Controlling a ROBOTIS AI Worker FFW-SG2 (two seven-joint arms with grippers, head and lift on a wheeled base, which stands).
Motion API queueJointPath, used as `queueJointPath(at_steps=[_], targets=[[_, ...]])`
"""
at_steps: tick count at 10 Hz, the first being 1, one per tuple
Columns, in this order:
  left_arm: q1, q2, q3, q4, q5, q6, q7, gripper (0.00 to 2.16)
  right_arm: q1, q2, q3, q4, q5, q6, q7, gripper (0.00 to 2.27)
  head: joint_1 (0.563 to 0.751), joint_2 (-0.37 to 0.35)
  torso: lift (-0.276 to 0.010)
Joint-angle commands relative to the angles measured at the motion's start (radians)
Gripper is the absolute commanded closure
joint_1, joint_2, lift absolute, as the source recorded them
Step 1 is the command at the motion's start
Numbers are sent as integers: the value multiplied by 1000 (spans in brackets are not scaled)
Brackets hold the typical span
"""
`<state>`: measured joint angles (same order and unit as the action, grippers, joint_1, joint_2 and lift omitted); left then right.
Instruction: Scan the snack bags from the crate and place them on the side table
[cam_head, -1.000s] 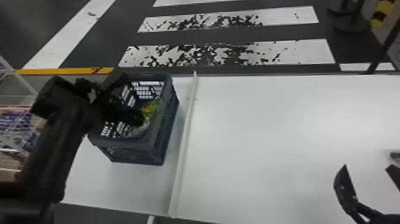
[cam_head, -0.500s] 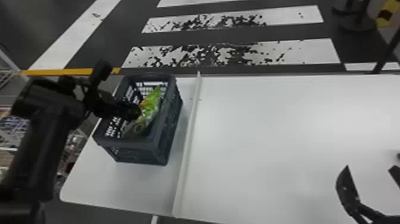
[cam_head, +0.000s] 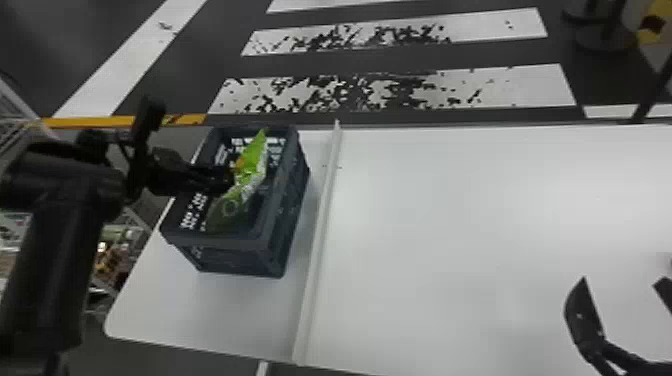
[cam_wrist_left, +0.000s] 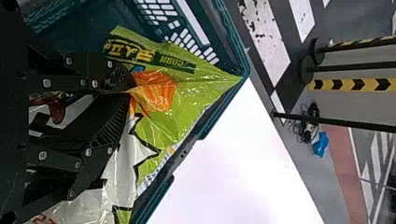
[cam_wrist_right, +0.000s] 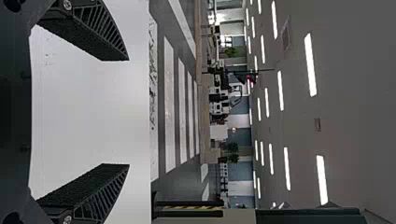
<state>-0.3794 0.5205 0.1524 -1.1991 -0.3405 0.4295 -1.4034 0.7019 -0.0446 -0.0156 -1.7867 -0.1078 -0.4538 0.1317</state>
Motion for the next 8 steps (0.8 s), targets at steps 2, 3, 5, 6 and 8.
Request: queueJointPath(at_steps=[2, 3, 5, 6, 8], targets=[[37, -2, 55, -71, 40, 42, -9, 2135, 1, 0, 3, 0, 0, -1, -1, 63, 695, 224, -94], [54, -5, 79, -117, 51, 73, -8, 2135, 1, 0, 3, 0, 0, -1, -1, 63, 695, 226, -94], [79, -16, 116, -214, 69, 134, -5, 2135, -2, 0, 5, 1, 2, -1, -1, 63, 695, 230, -94], [83, -17, 128, -249, 77, 174, -2, 2135, -2, 0, 5, 1, 2, -1, -1, 63, 695, 231, -94], [88, -51, 160, -362, 84, 260, 6, 2135, -4, 0, 5, 1, 2, -1, -3, 63, 695, 224, -94]])
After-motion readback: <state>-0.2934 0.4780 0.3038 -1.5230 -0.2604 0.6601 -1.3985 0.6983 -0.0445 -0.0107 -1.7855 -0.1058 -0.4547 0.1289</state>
